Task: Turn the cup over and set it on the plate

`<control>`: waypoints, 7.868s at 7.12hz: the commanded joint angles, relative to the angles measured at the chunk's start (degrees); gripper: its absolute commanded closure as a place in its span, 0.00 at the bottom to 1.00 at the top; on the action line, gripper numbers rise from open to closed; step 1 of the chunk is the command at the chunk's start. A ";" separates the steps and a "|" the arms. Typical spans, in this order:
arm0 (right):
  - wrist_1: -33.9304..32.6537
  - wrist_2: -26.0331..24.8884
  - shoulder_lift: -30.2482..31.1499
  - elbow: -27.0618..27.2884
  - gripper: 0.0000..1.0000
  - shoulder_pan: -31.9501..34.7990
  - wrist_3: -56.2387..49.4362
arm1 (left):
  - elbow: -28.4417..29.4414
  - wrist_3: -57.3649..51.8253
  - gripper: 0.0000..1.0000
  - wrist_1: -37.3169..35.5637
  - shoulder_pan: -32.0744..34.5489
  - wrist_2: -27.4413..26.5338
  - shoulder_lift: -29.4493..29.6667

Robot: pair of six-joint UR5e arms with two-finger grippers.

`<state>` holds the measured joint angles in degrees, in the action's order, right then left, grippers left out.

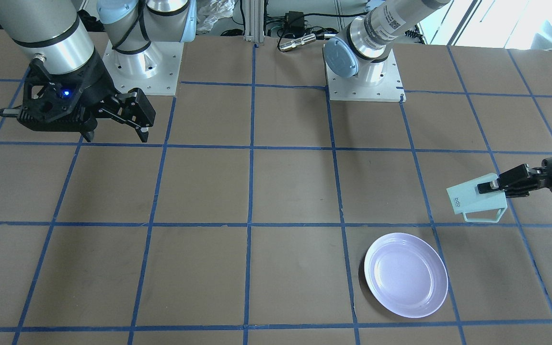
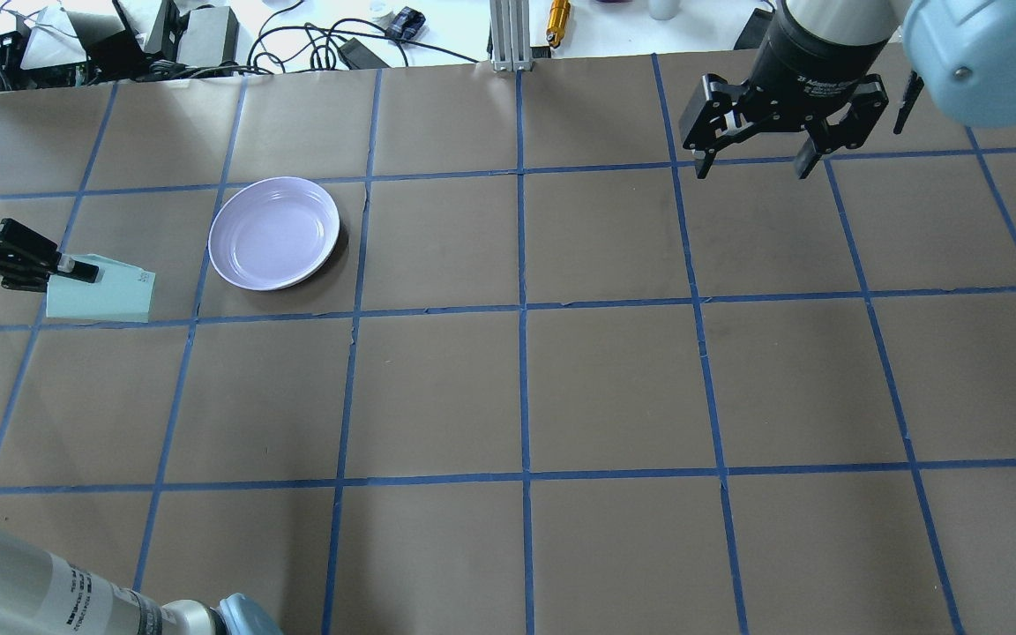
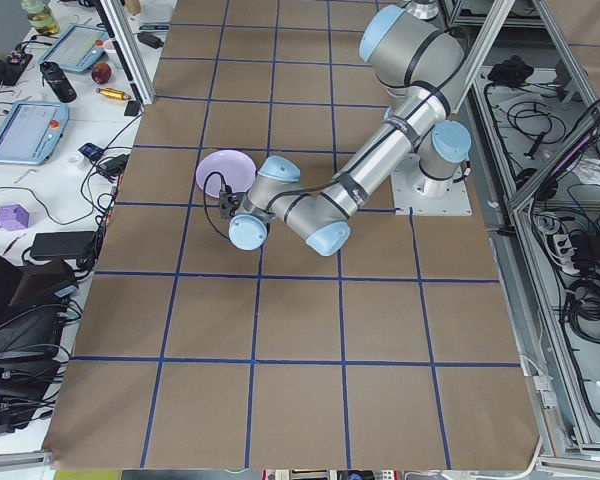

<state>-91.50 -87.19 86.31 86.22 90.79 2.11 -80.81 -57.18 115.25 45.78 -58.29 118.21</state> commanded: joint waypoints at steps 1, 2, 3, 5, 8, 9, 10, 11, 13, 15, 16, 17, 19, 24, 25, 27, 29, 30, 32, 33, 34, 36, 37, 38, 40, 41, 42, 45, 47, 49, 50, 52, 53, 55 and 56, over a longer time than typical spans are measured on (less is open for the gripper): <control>0.00 0.00 0.00 0.09 0.00 0.00 0.00 | 3.71 5.56 1.00 -0.12 3.33 -4.09 -2.63; 0.00 0.00 0.00 0.00 0.00 0.00 0.00 | 6.25 9.59 1.00 -0.38 5.88 -6.63 -3.68; 0.00 0.00 0.00 0.00 0.00 0.00 0.00 | 8.28 12.41 1.00 -0.64 8.77 -9.70 -4.65; 0.00 0.00 0.00 0.00 0.00 0.00 0.00 | 10.58 18.04 1.00 -3.17 12.56 -11.58 -5.45; 0.00 0.00 0.00 0.00 0.00 0.00 0.09 | 10.24 26.81 1.00 -10.73 21.25 -16.77 -6.24; 0.00 0.00 0.00 0.00 0.00 0.00 0.09 | 9.89 29.38 1.00 -12.93 23.72 -18.51 -6.33; 0.00 0.00 0.00 0.00 0.00 0.00 0.00 | 9.62 31.32 1.00 -15.04 25.83 -21.83 -6.15; 0.00 0.00 0.00 0.00 0.00 0.00 0.00 | 9.44 34.56 1.00 -17.84 27.51 -22.13 -5.37; 0.00 0.00 0.00 0.00 0.00 0.00 0.00 | 9.01 38.71 1.00 -22.15 32.24 -27.18 -4.66; 0.00 0.00 0.00 0.00 0.00 0.00 0.00 | 6.12 37.94 1.00 -26.82 34.37 -28.54 -4.13; 0.00 0.00 0.00 0.00 0.00 0.00 0.00 | 3.75 37.58 1.00 -28.66 34.90 -29.94 -4.22; 0.00 0.00 0.00 0.00 0.00 0.00 0.00 | 1.03 34.62 1.00 -31.99 35.34 -30.21 -4.48; 0.00 0.00 0.00 0.00 0.00 0.00 0.00 | -3.11 31.00 1.00 -40.24 37.62 -36.69 -4.13; 0.00 0.00 0.00 0.00 0.00 0.00 0.00 | -4.97 22.20 1.00 -45.63 38.77 -36.72 -1.50; 0.00 0.00 0.00 0.00 0.00 0.00 0.00 | -5.75 22.02 1.00 -47.56 38.77 -36.81 -1.15; 0.00 0.00 0.00 0.00 0.00 0.00 0.00 | -7.51 21.58 1.00 -51.43 38.60 -36.81 -0.35; 0.00 0.00 0.00 0.00 0.00 0.00 0.00 | -7.87 21.67 1.00 -51.89 38.60 -36.89 0.35; 0.00 0.00 0.00 0.00 0.00 0.00 0.00 | -7.87 21.76 1.00 -51.89 38.60 -36.89 0.61; 0.00 0.00 0.00 0.00 0.00 0.00 0.00 | -7.87 21.84 1.00 -51.89 38.60 -36.89 0.97; 0.00 0.00 0.00 0.00 0.00 0.00 0.00 | -7.78 21.76 0.91 -51.97 38.60 -36.89 1.23; 0.00 0.00 0.00 0.00 0.00 0.00 0.00 | -7.78 21.67 0.27 -52.41 38.60 -36.81 1.32; 0.00 0.00 0.00 0.00 0.00 0.00 0.00 | -7.61 21.76 0.00 -52.50 38.60 -36.89 1.32; 0.00 0.00 0.00 0.00 0.00 0.00 0.00 | -7.43 21.76 0.00 -52.50 38.60 -36.98 0.97; 0.00 0.00 0.00 0.00 0.00 0.00 0.00 | -7.43 21.76 0.00 -51.89 38.68 -36.81 -0.60; 0.00 0.00 0.00 0.00 0.00 0.00 0.00 | -7.34 22.19 0.00 -50.14 38.77 -36.46 -3.50; 0.00 0.00 0.00 0.00 0.00 0.00 0.00 | -7.43 22.54 0.00 -48.56 38.77 -36.45 -5.34; 0.00 0.00 0.00 0.00 0.00 0.00 0.00 | -7.43 24.11 0.00 -46.46 38.86 -36.37 -7.54; 0.00 0.00 0.00 0.00 0.00 0.00 0.00 | -7.43 35.94 0.00 -36.72 42.54 -36.28 -15.71; 0.00 0.00 0.00 0.00 0.00 0.00 0.00 | -7.52 42.90 0.00 -31.95 44.13 -35.67 -20.98; 0.00 0.00 0.00 0.00 0.00 0.00 0.00 | -7.61 50.64 0.00 -29.74 44.31 -32.86 -24.85; 0.00 0.00 0.00 0.00 0.00 0.00 0.00 | -7.61 52.85 0.00 -27.56 44.48 -32.85 -27.13; 0.00 0.00 0.00 0.00 0.00 0.00 0.00 | -9.09 60.65 0.00 -24.29 44.40 -31.27 -30.23; 0.00 0.00 0.00 0.00 0.00 0.00 0.00 | -9.36 63.74 0.00 -24.55 44.48 -31.62 -30.76; 0.00 0.00 0.00 0.00 0.00 0.00 0.00 | -8.58 66.04 0.00 -20.69 48.06 -32.32 -31.99; 0.00 0.00 0.00 0.00 0.00 0.00 0.00 | -8.31 66.05 0.00 -21.99 48.26 -32.06 -30.86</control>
<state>-91.49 -87.19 86.31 86.22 90.79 2.11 -89.46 8.14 93.57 93.01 -90.39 86.75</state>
